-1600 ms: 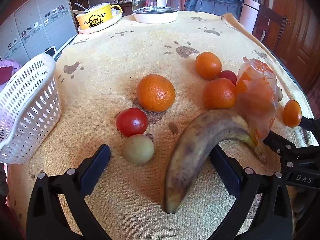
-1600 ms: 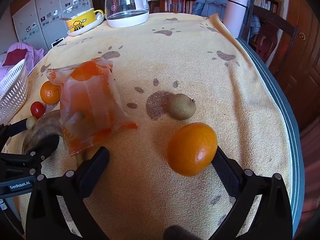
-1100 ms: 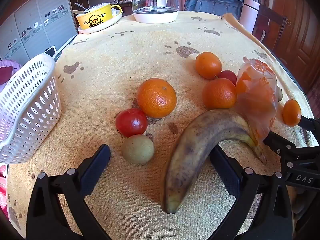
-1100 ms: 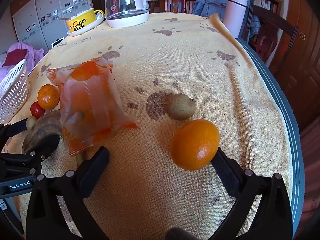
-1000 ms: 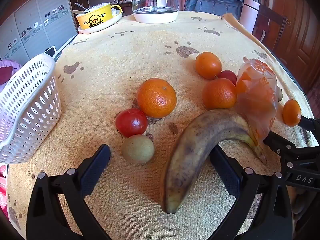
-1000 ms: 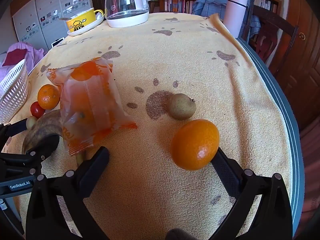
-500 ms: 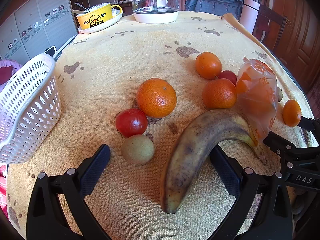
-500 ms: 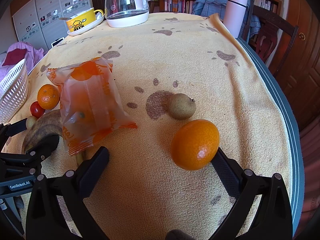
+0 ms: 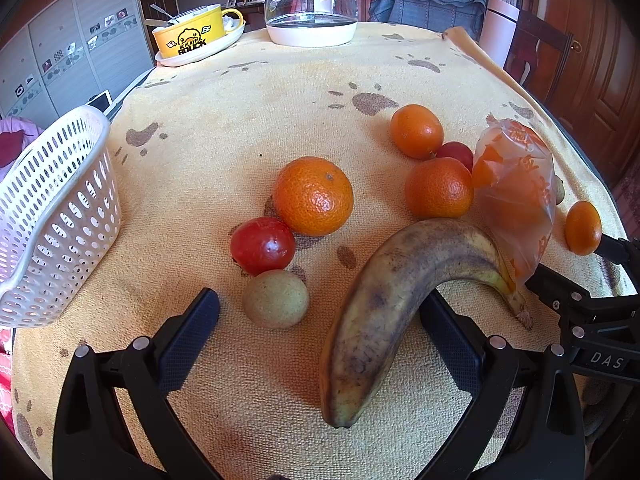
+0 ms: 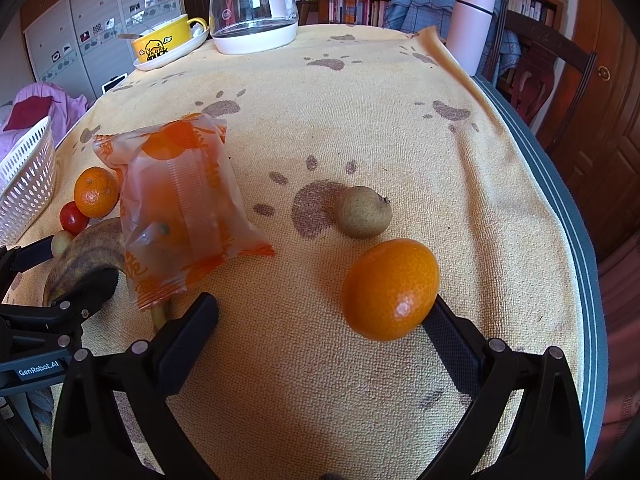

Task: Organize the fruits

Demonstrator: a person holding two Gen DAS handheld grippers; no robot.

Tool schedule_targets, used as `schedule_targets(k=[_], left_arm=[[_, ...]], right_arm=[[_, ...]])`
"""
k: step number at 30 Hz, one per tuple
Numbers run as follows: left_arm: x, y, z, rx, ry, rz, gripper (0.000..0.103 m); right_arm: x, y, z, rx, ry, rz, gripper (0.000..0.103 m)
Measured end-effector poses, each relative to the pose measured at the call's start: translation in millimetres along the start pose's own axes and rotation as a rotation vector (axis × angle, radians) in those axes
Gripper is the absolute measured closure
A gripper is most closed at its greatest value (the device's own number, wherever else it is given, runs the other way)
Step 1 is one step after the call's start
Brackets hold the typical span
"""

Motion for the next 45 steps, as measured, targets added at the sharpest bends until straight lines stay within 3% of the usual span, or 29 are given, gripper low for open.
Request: schedule_targets(k=[27,37,45], left_arm=[[1.4,-1.6,0.6,0.005,0.000,0.000,0.002],[-0.4,-3.8,-3.8,0.081,0.040,-0.048,0.002],[-0.7,-2.6,-1.1,0.038,0.027,-0.043,0.002]], right_arm=[[-1.6,2.5,-0.2,0.004,-0.002,0.000,0.005],[-2.6,1.5,1.1,0.003,-0.018,-0.008,0.005],[-3.6,1.0,2.5,0.013,-0.050,-0.005,0.005]])
Point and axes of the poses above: each gripper's, at about its wrist camera, not at the fingertips, and z roughly against the way its jaws point, x to its left, y to its underside, the point moved 10 cm from there along -z, roughly the way its jaws point, and after that the axes turned 6 degrees about y, right-handed, at the moved point
